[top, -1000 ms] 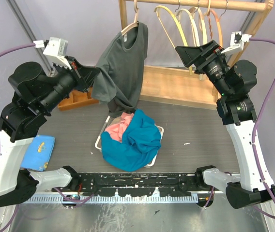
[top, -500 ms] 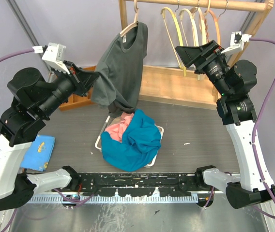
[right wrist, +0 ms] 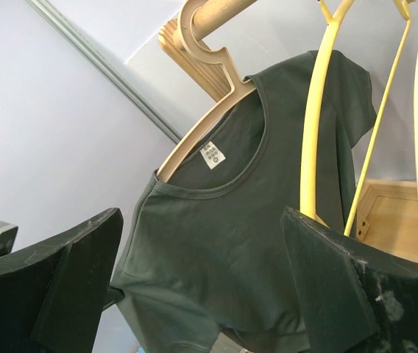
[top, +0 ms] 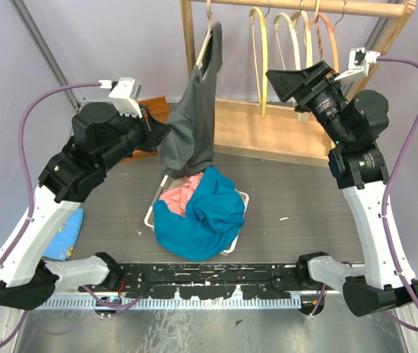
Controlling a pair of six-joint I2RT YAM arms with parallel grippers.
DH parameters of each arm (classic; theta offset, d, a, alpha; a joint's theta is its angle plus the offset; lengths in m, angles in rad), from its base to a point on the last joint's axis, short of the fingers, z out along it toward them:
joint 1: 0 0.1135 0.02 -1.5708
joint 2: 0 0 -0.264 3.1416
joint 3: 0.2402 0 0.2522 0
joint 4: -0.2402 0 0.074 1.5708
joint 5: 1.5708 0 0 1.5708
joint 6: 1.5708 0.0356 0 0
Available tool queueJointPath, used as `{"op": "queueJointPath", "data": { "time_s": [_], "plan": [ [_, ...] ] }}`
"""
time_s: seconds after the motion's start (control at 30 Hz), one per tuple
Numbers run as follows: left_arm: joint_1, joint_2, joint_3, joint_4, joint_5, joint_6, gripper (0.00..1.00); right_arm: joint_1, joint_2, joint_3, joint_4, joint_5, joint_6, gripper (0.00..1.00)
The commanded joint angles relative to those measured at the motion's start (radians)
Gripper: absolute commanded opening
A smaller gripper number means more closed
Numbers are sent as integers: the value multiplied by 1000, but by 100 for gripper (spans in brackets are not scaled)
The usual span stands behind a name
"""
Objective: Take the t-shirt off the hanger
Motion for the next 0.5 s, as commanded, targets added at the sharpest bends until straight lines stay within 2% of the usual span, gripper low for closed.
{"op": "queueJointPath", "data": {
  "time_s": [0.0,0.1,0.17,0.27,0.33,0.47],
  "plan": [
    [3,23,-2,57,-13,-16,0,5,-12,14,49,-3,-8,94],
    [3,41,6,57,-13,-19,1,4,-17,12,45,-2,-8,94],
    [3,50,10,61,-8,-20,5,4,-20,9,43,-1,-8,94],
    [4,62,24,71,14,-21,16,5,-26,4,40,1,-10,94],
    [3,68,34,79,34,-18,28,5,-30,1,38,3,-10,94],
    [3,88,73,71,46,-18,39,5,-34,-6,36,4,-11,94]
  ]
}}
